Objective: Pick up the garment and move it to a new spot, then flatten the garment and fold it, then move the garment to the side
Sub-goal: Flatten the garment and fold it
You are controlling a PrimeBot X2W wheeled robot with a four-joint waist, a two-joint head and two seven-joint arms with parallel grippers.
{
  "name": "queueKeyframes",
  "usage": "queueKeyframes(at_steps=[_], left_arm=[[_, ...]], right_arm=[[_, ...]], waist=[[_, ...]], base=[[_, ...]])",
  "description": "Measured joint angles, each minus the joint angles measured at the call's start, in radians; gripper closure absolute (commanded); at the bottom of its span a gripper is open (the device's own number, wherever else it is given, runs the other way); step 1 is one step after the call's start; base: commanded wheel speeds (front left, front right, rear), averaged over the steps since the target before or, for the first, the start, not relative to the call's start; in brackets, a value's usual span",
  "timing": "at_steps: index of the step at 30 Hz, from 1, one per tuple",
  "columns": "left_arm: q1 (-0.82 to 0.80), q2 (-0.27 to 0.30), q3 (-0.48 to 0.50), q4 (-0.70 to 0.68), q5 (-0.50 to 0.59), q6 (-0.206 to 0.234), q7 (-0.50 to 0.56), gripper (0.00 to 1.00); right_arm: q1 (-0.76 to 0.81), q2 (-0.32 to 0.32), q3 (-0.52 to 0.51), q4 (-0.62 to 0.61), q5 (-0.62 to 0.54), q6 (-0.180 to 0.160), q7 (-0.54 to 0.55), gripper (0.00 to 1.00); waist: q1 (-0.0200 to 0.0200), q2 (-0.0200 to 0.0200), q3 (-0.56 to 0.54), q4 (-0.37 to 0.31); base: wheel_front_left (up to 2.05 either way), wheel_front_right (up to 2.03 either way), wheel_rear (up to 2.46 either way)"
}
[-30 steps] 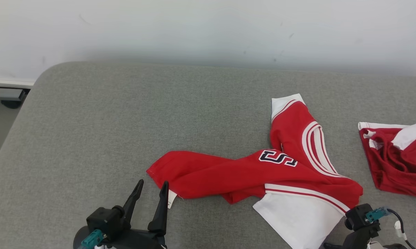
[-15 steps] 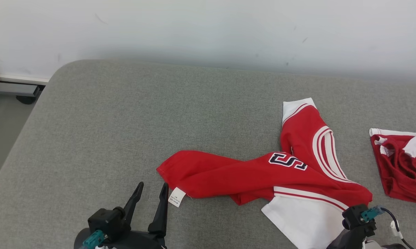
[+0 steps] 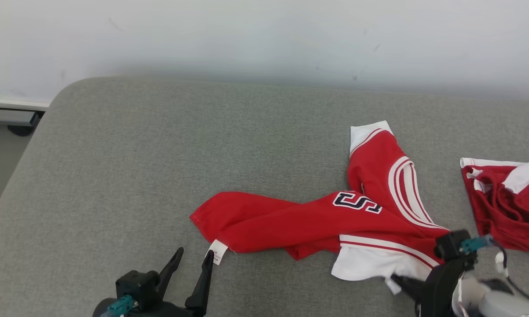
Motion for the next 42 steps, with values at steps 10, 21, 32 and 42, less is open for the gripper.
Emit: queueKeyframes(at_steps=[10, 21, 32, 42], left_arm=[[-0.177, 0.016, 0.016, 0.146, -0.045, -0.073, 0.081, 0.0], [-0.3, 0.018, 0.093, 0.369, -0.145, -0.101, 0.169, 0.0], [-0.37, -0.017, 0.081, 0.5, -0.168, -0.125, 0.193, 1.0], [-0.404, -0.02, 0.077, 0.558, -0.172, -0.134, 0.156, 1.0]], right_arm=[[-0.076, -0.069, -0.02, -0.065, -0.055, -0.001, -0.03, 1.0], [-0.116, -0.047, -0.017, -0.102, -0.09, -0.001, -0.026, 1.0], [-0.116, -0.047, -0.026, -0.088, -0.1, -0.001, -0.027, 1.0], [-0.116, -0.052, -0.05, -0.086, -0.105, -0.001, -0.045, 1.0]], waist=[[0.0001, 0.0, 0.018, -0.055], [0.0001, 0.0001, 0.071, -0.101], [0.0, 0.0001, 0.104, -0.126], [0.0001, 0.0001, 0.112, -0.105]], base=[[0.0, 0.0, 0.0], [0.0, 0.0, 0.0], [0.0, 0.0, 0.0], [0.0, 0.0, 0.0]])
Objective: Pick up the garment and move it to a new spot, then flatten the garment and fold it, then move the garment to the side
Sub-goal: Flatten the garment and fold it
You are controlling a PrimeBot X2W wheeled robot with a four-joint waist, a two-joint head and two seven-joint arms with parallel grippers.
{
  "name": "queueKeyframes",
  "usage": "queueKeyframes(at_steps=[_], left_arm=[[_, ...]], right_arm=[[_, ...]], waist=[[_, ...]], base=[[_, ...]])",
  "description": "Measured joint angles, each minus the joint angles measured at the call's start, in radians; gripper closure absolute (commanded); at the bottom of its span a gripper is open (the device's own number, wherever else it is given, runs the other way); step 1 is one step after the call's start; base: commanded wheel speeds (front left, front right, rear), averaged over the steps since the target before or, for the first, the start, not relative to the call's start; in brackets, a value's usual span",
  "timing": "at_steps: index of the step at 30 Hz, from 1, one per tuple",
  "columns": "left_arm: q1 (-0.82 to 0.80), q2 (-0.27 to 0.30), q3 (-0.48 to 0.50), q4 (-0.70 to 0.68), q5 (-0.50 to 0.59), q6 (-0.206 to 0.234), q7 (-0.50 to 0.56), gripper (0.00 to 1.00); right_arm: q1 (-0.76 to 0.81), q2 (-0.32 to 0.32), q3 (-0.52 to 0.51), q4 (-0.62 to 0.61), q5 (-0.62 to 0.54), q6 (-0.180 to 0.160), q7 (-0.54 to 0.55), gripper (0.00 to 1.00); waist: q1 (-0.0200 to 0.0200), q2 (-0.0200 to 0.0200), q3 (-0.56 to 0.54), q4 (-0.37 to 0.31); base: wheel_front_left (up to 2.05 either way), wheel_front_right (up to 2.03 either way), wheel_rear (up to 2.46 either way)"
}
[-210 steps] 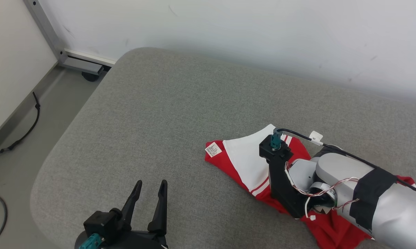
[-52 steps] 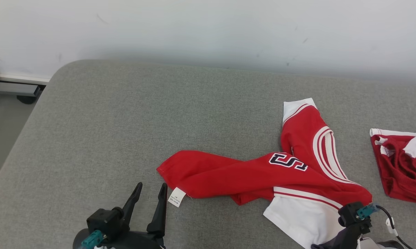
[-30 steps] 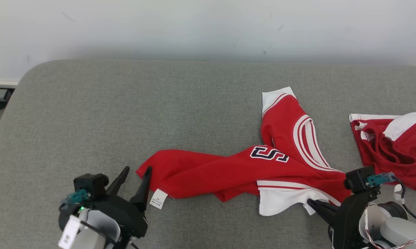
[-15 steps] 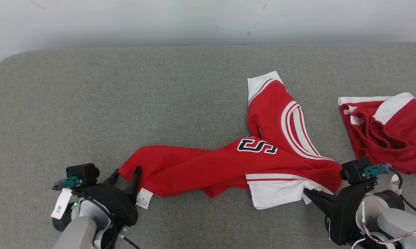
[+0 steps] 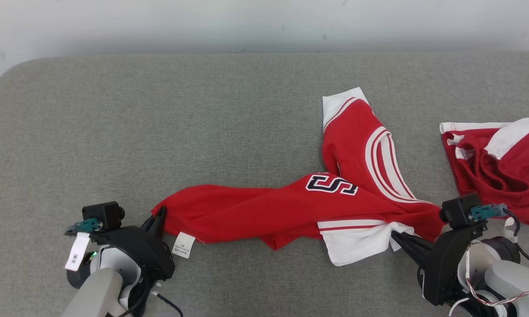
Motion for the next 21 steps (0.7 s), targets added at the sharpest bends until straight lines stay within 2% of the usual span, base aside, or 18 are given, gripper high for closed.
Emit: queueKeyframes(at_steps=[6, 9, 13, 15, 17, 21], left_arm=[[-0.032, 0.019, -0.003, 0.0, -0.006, -0.009, -0.013, 1.0], [-0.125, 0.071, 0.019, -0.008, -0.025, -0.01, 0.008, 1.0], [-0.338, 0.134, 0.102, -0.069, -0.106, -0.01, 0.019, 1.0], [-0.431, 0.145, 0.128, -0.121, -0.128, -0.01, 0.01, 1.0], [-0.5, 0.126, 0.175, -0.162, -0.172, -0.01, -0.033, 1.0], [-0.482, 0.13, 0.179, -0.203, -0.197, -0.01, -0.083, 1.0]], right_arm=[[-0.047, 0.013, 0.008, -0.003, -0.013, 0.006, 0.04, 1.0], [-0.212, 0.046, -0.006, 0.013, -0.03, 0.038, 0.103, 1.0], [-0.488, 0.095, -0.094, 0.09, -0.04, 0.082, 0.151, 1.0], [-0.597, 0.101, -0.15, 0.131, -0.062, 0.093, 0.123, 1.0], [-0.66, 0.104, -0.22, 0.164, -0.062, 0.113, 0.054, 1.0], [-0.604, 0.123, -0.224, 0.181, -0.061, 0.161, -0.041, 1.0]], waist=[[-0.0002, 0.0001, 0.002, 0.014], [-0.0002, 0.0, 0.007, 0.004], [-0.0001, 0.0, 0.023, -0.01], [-0.0001, 0.0, 0.033, -0.014], [0.0, 0.0, 0.042, -0.014], [0.0, 0.0, 0.032, -0.007]], base=[[0.0, 0.0, 0.0], [0.0, 0.0, 0.0], [0.0, 0.0, 0.0], [0.0, 0.0, 0.0], [0.0, 0.0, 0.0], [0.0, 0.0, 0.0]])
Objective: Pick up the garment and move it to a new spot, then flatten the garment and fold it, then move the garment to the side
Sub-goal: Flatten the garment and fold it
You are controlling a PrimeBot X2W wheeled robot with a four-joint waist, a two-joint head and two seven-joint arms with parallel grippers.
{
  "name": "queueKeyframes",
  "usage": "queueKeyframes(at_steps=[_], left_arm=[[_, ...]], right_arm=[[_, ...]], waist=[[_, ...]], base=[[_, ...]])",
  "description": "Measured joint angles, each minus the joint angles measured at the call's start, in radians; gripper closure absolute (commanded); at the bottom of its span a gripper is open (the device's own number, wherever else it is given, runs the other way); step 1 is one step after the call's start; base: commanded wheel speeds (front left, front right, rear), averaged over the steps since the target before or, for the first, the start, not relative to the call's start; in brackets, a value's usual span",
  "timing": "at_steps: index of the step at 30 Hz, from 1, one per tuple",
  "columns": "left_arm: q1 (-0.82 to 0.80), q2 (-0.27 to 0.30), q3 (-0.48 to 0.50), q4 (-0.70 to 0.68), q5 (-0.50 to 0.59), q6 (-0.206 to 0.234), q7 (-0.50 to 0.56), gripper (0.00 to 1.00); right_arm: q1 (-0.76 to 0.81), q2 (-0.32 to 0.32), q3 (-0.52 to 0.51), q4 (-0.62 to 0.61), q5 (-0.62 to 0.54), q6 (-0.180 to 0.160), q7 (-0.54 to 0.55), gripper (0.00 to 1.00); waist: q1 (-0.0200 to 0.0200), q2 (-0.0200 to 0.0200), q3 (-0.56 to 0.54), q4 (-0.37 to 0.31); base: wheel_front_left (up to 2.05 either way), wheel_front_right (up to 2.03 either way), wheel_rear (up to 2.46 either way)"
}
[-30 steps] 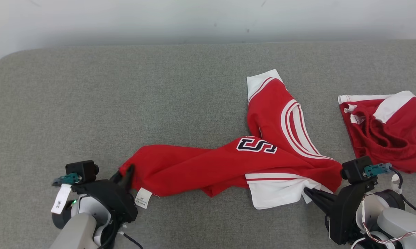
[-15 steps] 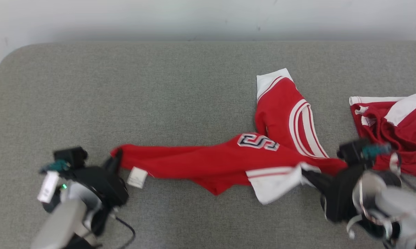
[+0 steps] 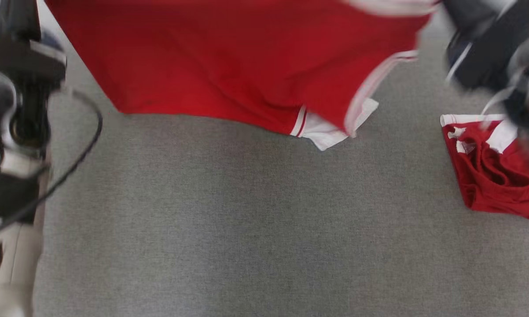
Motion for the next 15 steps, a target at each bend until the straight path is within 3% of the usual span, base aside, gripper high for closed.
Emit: queueKeyframes(at_steps=[3, 5, 7, 11, 15], left_arm=[[0.135, 0.058, -0.032, 0.003, 0.018, 0.0, -0.015, 1.0], [0.27, 0.075, -0.046, 0.003, 0.022, 0.0, -0.03, 1.0], [0.411, 0.063, -0.068, 0.001, 0.026, 0.0, -0.04, 1.0], [0.616, -0.017, -0.131, -0.035, 0.02, 0.0, -0.047, 1.0], [0.689, -0.022, -0.2, -0.053, 0.086, 0.0, -0.061, 1.0]], right_arm=[[0.139, 0.007, 0.063, -0.002, -0.003, 0.035, -0.028, 1.0], [0.255, 0.004, 0.089, -0.025, 0.0, 0.034, -0.058, 1.0], [0.377, -0.01, 0.107, -0.064, 0.026, 0.035, -0.083, 1.0], [0.58, -0.036, 0.163, -0.107, 0.053, 0.032, -0.112, 1.0], [0.647, -0.04, 0.188, -0.103, 0.046, -0.004, -0.139, 1.0]], waist=[[0.0, 0.0, -0.022, 0.0], [-0.0001, -0.0001, -0.038, -0.003], [-0.0001, -0.0001, -0.054, -0.007], [-0.0002, -0.0001, -0.086, -0.014], [-0.0002, -0.0002, -0.111, -0.016]], base=[[0.0, 0.0, 0.0], [0.0, 0.0, 0.0], [0.0, 0.0, 0.0], [0.0, 0.0, 0.0], [0.0, 0.0, 0.0]])
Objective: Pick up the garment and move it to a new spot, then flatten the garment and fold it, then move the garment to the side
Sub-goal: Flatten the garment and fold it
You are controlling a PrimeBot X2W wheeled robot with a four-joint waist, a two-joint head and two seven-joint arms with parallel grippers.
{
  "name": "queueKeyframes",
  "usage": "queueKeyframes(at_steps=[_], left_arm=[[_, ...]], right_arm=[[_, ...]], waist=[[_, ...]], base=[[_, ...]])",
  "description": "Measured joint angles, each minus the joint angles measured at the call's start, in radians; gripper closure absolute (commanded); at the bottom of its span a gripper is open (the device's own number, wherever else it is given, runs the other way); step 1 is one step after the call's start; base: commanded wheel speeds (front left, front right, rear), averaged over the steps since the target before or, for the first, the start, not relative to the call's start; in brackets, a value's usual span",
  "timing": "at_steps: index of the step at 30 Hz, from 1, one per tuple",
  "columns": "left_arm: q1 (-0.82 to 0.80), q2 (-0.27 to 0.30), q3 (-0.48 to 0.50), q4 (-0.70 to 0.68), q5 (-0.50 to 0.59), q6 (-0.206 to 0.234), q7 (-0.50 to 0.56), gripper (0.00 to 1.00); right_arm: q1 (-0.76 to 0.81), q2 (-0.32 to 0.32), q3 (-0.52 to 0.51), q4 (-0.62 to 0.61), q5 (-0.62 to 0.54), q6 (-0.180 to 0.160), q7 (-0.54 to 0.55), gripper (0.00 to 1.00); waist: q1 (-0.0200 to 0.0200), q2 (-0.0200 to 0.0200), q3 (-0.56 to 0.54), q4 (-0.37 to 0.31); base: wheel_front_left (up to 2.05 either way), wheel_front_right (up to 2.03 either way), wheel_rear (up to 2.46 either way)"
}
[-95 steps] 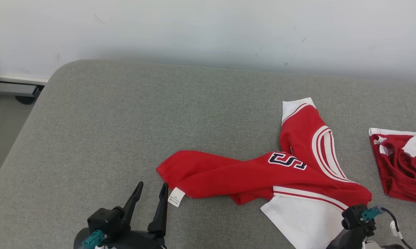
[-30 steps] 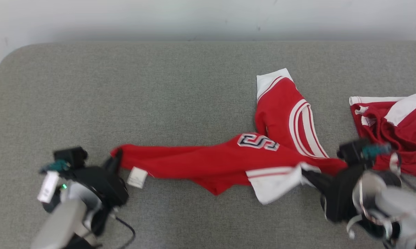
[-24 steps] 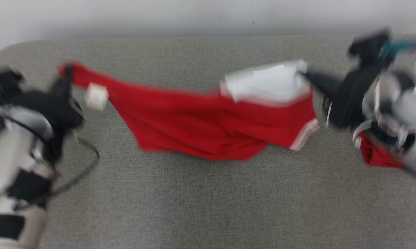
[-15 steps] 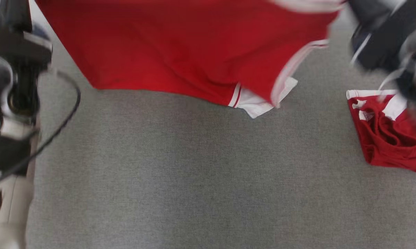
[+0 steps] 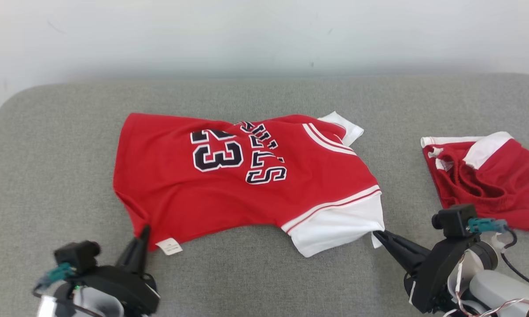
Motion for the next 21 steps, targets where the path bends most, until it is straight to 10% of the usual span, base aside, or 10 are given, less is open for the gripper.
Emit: queueKeyframes(at_steps=[9, 21], left_arm=[[0.077, 0.016, -0.064, -0.056, 0.097, 0.038, -0.016, 1.0], [-0.014, 0.072, -0.136, -0.133, 0.047, 0.0, 0.174, 1.0]], right_arm=[[0.045, 0.026, 0.037, -0.008, -0.026, -0.105, -0.002, 1.0], [-0.145, 0.045, 0.065, 0.014, -0.017, -0.121, 0.236, 1.0]], waist=[[-0.0001, 0.0, -0.046, 0.004], [0.0, 0.0, 0.01, -0.027]], base=[[0.0, 0.0, 0.0], [0.0, 0.0, 0.0]])
